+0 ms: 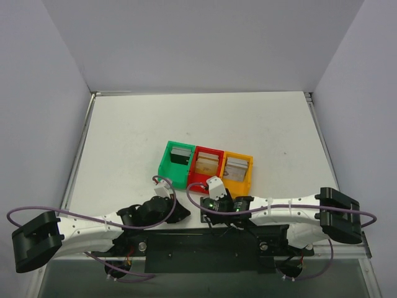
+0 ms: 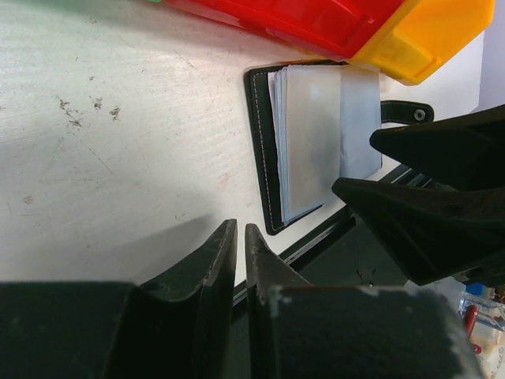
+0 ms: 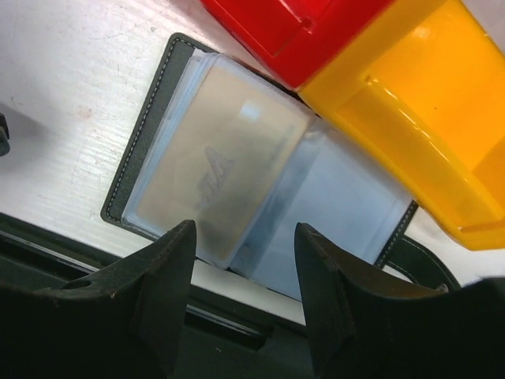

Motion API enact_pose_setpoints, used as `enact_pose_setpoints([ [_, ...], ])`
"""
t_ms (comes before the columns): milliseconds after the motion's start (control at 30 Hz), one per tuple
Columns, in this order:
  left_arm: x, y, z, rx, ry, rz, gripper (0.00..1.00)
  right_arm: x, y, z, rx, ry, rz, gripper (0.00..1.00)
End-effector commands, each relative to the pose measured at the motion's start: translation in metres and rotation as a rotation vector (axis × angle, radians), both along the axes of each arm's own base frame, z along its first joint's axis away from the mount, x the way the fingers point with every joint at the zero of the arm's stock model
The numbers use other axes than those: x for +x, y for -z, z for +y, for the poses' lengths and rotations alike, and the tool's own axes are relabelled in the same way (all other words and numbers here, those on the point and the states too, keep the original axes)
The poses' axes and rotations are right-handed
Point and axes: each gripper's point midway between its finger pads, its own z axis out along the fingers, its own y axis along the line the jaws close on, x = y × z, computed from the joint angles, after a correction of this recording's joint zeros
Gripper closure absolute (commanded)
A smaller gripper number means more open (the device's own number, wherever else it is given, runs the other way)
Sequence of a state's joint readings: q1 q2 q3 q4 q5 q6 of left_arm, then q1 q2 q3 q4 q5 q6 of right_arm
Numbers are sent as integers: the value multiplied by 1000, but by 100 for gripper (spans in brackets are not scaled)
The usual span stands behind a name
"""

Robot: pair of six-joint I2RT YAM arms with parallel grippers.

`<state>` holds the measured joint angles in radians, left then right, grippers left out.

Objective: Take the credit cards out of the card holder
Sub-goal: Remove the credit card from the card holder.

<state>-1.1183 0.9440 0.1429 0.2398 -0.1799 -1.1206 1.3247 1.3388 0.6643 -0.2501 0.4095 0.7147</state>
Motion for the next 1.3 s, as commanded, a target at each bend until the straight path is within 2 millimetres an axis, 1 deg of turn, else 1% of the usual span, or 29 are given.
enact_pose_setpoints([
  [0,7,-13,-9,-38,-6,-33,79,-1,7,8,2,8,21,50],
  [167,7,-13,-11,-34,1,-27,79,3,5,17,-10,-3,7,46],
  [267,7,-12,-9,-41,-5,-26,80,2,8,19,-27,-6,19,43],
  [467,5,-10,-6,-44,-10,-25,80,1,5,27,27,5,25,38],
  [533,5,-9,-5,-41,-12,-25,80,1,6,28,11,2,29,37],
  [733,6,-11,-6,-44,-12,-27,79,-2,20,22,-64,4,56,39],
  [867,6,-10,-5,-42,-12,-26,80,-5,27,15,-96,18,72,43],
  [933,6,-10,-5,-42,-12,-26,80,-6,30,11,-101,31,78,50],
  [967,6,-10,-5,-43,-12,-27,80,-7,31,7,-108,35,80,51],
  [1000,6,-9,-5,-39,-11,-26,80,-7,30,6,-103,43,80,56],
  [1067,7,-11,-5,-43,-14,-29,79,-8,31,2,-102,53,81,62],
  [1200,8,-12,-6,-46,-12,-30,80,-9,30,-3,-95,67,78,72],
  [1267,8,-12,-6,-44,-12,-29,80,-9,28,-4,-83,73,73,75],
])
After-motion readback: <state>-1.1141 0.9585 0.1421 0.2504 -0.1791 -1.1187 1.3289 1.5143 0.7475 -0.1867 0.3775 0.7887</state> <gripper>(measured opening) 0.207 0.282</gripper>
